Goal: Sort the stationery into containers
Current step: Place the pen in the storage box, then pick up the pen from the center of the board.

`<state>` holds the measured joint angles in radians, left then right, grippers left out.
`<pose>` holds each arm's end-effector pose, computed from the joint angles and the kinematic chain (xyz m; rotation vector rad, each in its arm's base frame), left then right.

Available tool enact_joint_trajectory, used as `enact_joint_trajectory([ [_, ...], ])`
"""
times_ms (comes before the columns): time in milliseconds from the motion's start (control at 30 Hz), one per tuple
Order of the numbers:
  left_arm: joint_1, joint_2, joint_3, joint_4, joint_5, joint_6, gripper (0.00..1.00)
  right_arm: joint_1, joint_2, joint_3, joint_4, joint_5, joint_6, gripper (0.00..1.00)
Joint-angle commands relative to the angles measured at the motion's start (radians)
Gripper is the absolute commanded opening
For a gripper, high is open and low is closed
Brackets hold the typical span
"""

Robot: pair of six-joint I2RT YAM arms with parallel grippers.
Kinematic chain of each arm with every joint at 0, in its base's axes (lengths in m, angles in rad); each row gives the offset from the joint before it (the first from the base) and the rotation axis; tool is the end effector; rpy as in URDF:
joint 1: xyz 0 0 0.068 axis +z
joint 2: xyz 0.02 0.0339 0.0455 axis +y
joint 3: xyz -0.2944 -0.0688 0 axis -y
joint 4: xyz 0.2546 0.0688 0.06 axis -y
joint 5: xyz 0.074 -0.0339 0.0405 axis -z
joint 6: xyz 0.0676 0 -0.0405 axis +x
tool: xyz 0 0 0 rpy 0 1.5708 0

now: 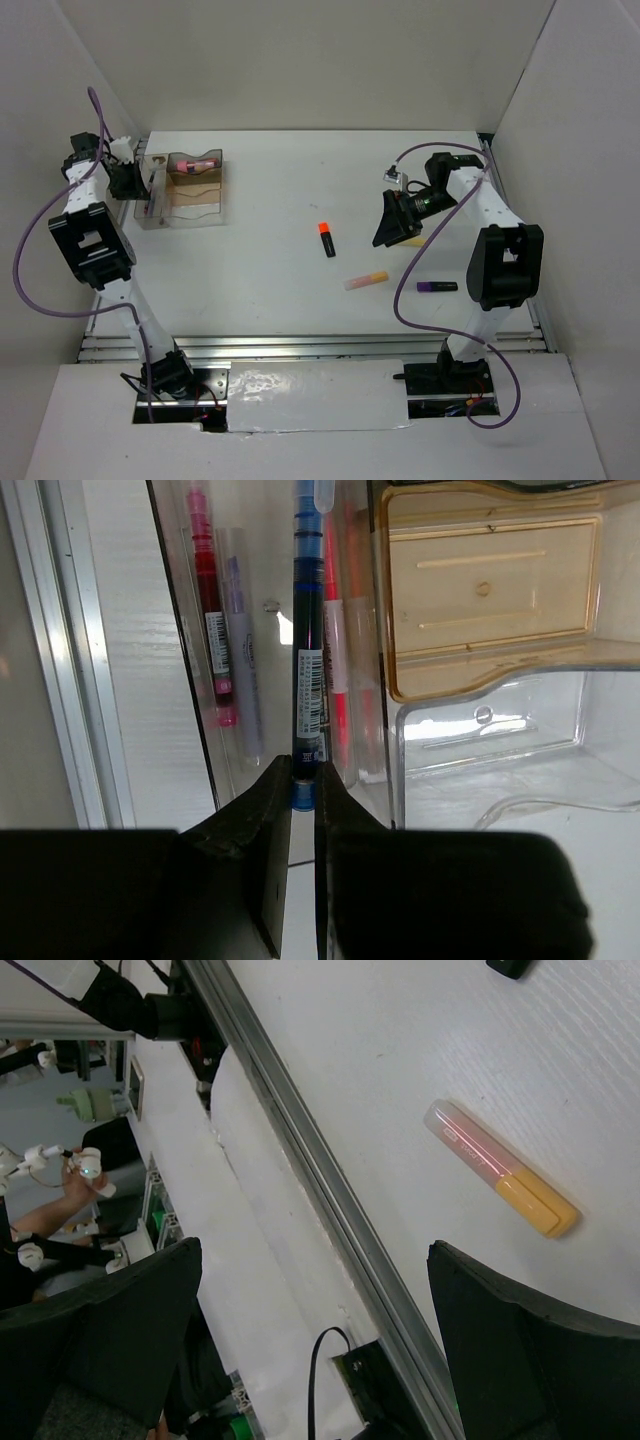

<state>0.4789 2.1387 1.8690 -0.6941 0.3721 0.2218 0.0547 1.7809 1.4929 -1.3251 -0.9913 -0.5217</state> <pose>0.4709 0.2168 0.2392 -0.1705 2.4435 -0.1695 0.3343 0.0750 0.2757 -0.7138 2.5128 1.3867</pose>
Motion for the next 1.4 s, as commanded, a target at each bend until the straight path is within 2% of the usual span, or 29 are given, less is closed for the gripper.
enact_joint_trajectory([
  [0,0.009,0.041,0.054,0.008,0.002,-0.042,0.1,0.011,-0.012,0.007,-0.008,-0.009,-0.008,1.0],
  [100,0.012,0.052,0.059,0.004,0.016,-0.05,0.11,0.013,-0.015,0.007,0.0,-0.015,-0.001,1.0],
  [233,0.012,0.044,0.055,0.005,0.042,-0.041,0.18,0.019,-0.014,0.001,0.003,-0.018,0.0,1.0],
  [400,0.02,0.012,0.07,-0.012,0.128,-0.032,0.44,0.039,-0.02,-0.005,0.018,-0.001,0.014,1.0],
  [467,0.021,-0.017,0.07,-0.018,0.154,-0.03,0.46,0.045,-0.023,-0.005,0.024,-0.001,0.017,1.0],
  [533,0.017,-0.036,0.071,-0.025,0.165,-0.036,0.54,0.05,-0.029,-0.005,0.029,0.003,0.023,1.0],
  [633,0.021,-0.078,0.079,-0.027,0.188,-0.039,0.54,0.056,-0.043,-0.01,0.035,0.008,0.031,1.0],
  [733,0.023,-0.192,0.038,-0.005,0.229,-0.027,0.54,0.054,-0.077,-0.025,0.061,0.052,0.063,1.0],
  [833,-0.005,-0.307,-0.053,-0.013,0.241,0.048,0.55,0.06,-0.116,-0.052,0.118,0.164,0.1,1.0],
  [900,-0.045,-0.367,-0.146,-0.021,0.222,0.108,0.67,0.071,-0.156,-0.094,0.159,0.288,0.124,1.0],
  [967,-0.074,-0.465,-0.215,-0.006,0.192,0.152,0.72,0.085,-0.199,-0.146,0.225,0.415,0.158,1.0],
  [1067,-0.156,-0.58,-0.373,0.011,0.168,0.195,0.73,0.117,-0.259,-0.228,0.282,0.534,0.155,1.0],
  [1167,-0.239,-0.669,-0.46,0.024,0.154,0.232,0.76,0.14,-0.308,-0.301,0.3,0.595,0.108,1.0],
  [1367,-0.37,-0.721,-0.53,0.021,0.197,0.22,0.77,0.287,-0.365,-0.388,0.368,0.698,0.028,1.0],
])
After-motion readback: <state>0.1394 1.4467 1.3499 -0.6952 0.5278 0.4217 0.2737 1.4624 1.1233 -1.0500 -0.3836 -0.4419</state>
